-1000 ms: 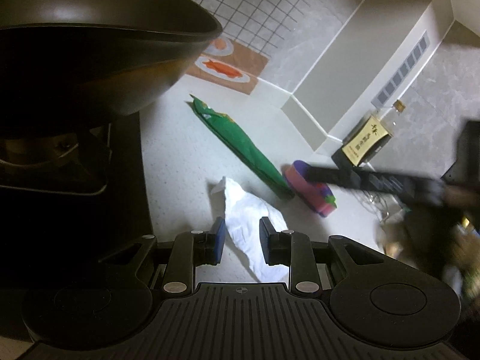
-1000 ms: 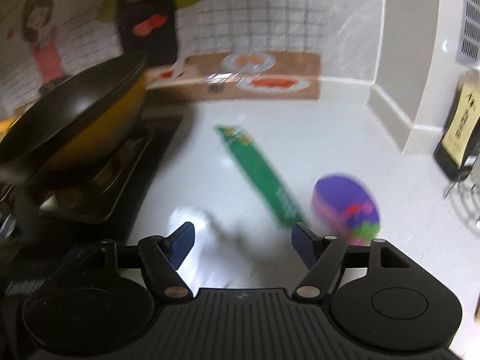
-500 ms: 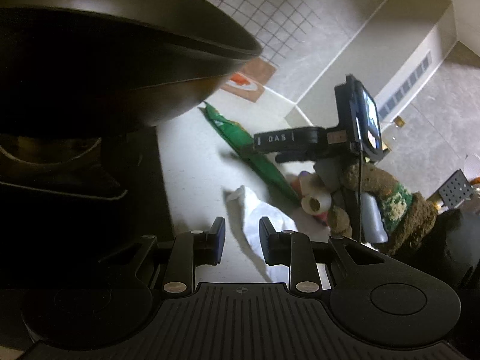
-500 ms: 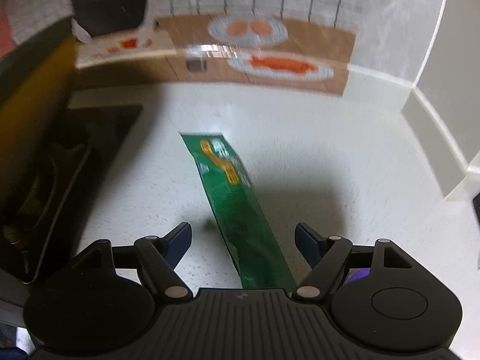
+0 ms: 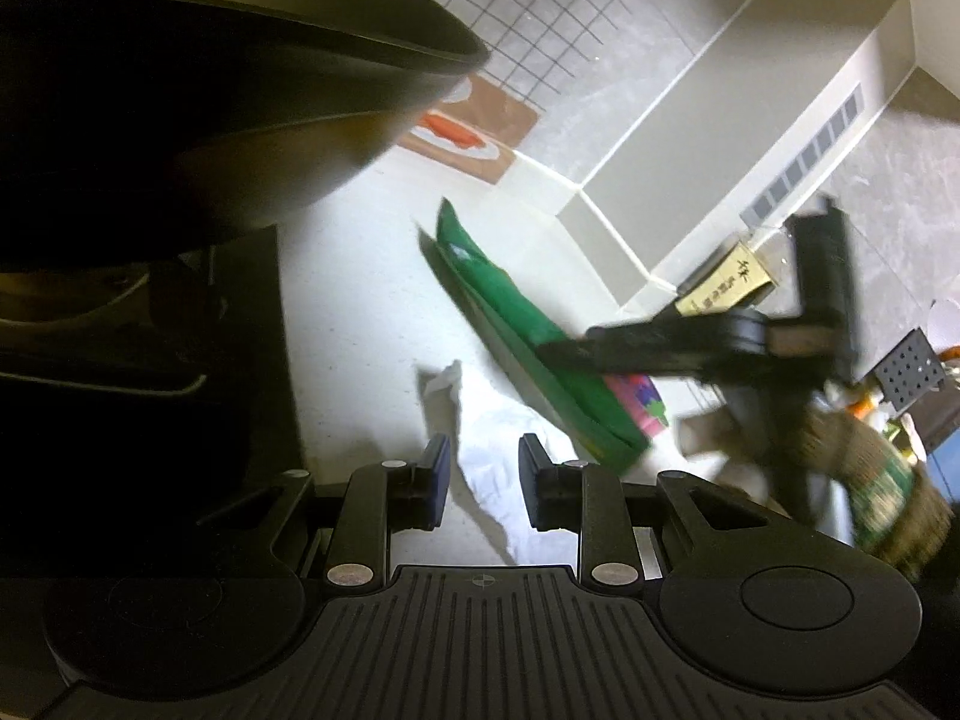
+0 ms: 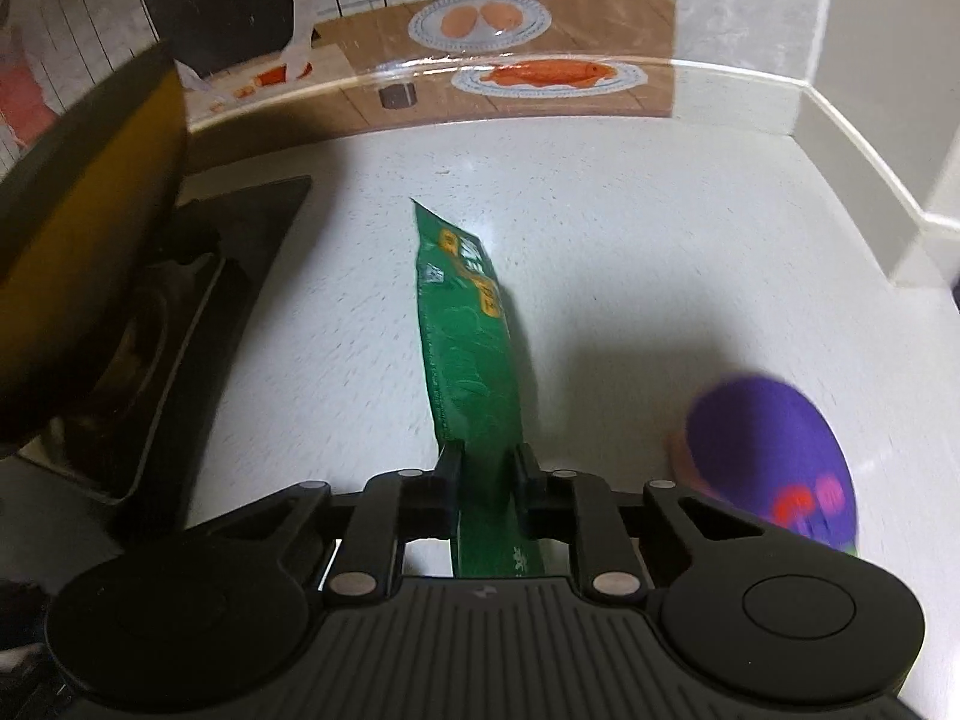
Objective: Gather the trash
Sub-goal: 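Grasp the flat green strip packet by its end with the right gripper, then close the left gripper on the white tissue while the right gripper lifts the green strip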
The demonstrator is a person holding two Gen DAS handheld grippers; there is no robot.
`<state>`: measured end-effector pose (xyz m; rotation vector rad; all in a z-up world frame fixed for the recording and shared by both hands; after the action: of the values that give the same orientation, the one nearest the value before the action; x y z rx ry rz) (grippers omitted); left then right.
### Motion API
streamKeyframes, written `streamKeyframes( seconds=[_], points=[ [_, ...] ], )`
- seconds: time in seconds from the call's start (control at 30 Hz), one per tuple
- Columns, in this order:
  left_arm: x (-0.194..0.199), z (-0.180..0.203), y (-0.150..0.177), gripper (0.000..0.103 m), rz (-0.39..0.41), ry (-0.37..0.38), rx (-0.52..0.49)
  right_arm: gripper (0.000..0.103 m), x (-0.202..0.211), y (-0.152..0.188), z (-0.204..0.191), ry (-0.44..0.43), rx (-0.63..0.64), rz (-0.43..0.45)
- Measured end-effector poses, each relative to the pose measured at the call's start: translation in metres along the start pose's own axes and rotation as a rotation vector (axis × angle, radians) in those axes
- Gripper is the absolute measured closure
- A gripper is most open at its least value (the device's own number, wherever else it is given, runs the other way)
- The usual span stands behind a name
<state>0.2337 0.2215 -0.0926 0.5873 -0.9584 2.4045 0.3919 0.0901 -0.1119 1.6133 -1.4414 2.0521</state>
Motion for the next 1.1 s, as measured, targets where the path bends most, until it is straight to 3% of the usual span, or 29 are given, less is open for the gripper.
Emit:
streamKeyframes(
  seconds=[0.2, 0.5, 0.53, 0.7, 0.87, 0.97, 1.1],
  points=[
    [-0.003, 0.007, 0.007, 0.075, -0.009, -0.029, -0.003, 0.087, 0.051, 0.047, 0.02, -0.003, -0.053, 0.031],
    [0.002, 0.005, 0.006, 0.075, 0.028, -0.131, 0.015, 0.086, 0.078, 0.118, 0.042, 0.128, -0.106, 0.037],
    [0.001, 0.009, 0.006, 0.075, 0.022, -0.129, 0.0, 0.083, 0.08, 0.124, 0.043, 0.141, -0.112, 0.045],
    [-0.018, 0.045, 0.011, 0.075, -0.015, -0.106, -0.135, 0.05, 0.102, 0.146, 0.045, 0.169, -0.151, 0.111],
    [-0.049, 0.069, 0.014, 0.075, -0.034, -0.164, -0.245, 0.049, 0.117, 0.164, 0.042, 0.215, -0.133, 0.134],
    [-0.065, 0.072, 0.016, 0.075, -0.042, -0.212, -0.282, 0.048, 0.127, 0.174, 0.044, 0.271, -0.116, 0.142],
    [-0.084, 0.07, 0.021, 0.075, -0.061, -0.265, -0.344, 0.045, 0.137, 0.185, 0.051, 0.284, -0.15, 0.148]
  ],
)
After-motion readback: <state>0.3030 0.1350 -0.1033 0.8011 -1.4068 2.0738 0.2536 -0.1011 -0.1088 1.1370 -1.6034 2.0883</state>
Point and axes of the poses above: each gripper's, at about its wrist camera, not at the fingertips, and x roughly against the way its jaws point, z to its right, y to its underside, the point moved 6 cm from there along -x, roughly the way its jaws point, and after that the axes turned 10 degrees about x, right-handed, at the moved point
